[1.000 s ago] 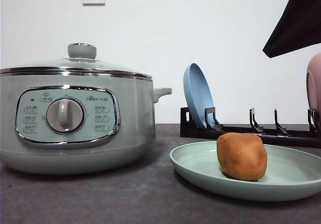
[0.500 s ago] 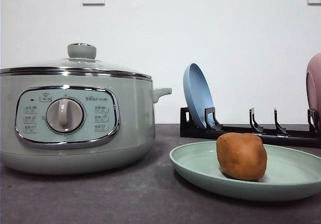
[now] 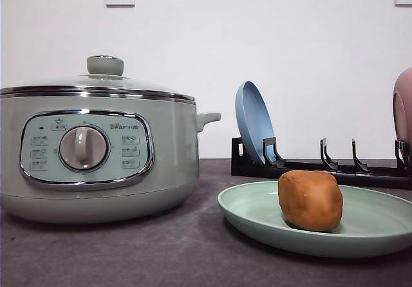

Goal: Transfer potato from steamer to green plate

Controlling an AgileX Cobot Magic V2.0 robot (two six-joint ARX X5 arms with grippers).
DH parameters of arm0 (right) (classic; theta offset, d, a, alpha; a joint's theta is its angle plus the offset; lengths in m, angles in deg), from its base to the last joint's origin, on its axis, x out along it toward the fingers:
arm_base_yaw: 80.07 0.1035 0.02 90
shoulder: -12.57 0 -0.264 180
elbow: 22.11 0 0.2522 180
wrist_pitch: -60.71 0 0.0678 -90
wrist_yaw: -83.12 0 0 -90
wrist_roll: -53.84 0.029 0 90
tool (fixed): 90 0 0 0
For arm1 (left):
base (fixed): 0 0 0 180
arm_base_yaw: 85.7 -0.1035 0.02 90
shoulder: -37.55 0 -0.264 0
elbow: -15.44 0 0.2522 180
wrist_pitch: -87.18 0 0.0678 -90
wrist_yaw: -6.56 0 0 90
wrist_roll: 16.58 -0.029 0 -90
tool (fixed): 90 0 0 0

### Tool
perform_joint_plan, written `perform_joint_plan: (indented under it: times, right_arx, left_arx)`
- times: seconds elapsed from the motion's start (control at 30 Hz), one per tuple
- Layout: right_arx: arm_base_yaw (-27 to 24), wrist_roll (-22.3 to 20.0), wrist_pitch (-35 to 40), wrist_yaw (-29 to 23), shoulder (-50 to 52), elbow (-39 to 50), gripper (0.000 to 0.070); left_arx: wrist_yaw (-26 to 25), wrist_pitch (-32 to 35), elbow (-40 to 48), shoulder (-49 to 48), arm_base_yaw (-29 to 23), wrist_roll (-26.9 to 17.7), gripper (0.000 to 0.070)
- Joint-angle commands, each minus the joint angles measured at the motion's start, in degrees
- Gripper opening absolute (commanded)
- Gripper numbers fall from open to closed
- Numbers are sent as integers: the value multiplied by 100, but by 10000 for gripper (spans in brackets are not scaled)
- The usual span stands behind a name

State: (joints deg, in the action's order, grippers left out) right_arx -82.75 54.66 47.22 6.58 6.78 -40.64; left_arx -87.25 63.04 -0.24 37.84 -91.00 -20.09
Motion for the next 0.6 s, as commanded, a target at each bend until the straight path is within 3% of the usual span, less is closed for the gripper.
perform_joint_plan:
  times: [0.0, 0.13, 0.4, 0.57]
  right_arx:
    - [-4, -29, 57, -6, 95, 129, 4]
    - [-4, 0, 17, -4, 267, 392, 4]
    - [-4, -42, -975, -1, 565, 412, 4]
    - [13, -22, -978, 7, 558, 412, 4]
  left_arx:
    - [-2, -63, 94, -13, -4, 11, 1]
    - [-1, -63, 94, -13, -4, 11, 1]
    - [-2, -62, 94, -11, -4, 11, 1]
    - [-2, -63, 94, -11, -4, 11, 1]
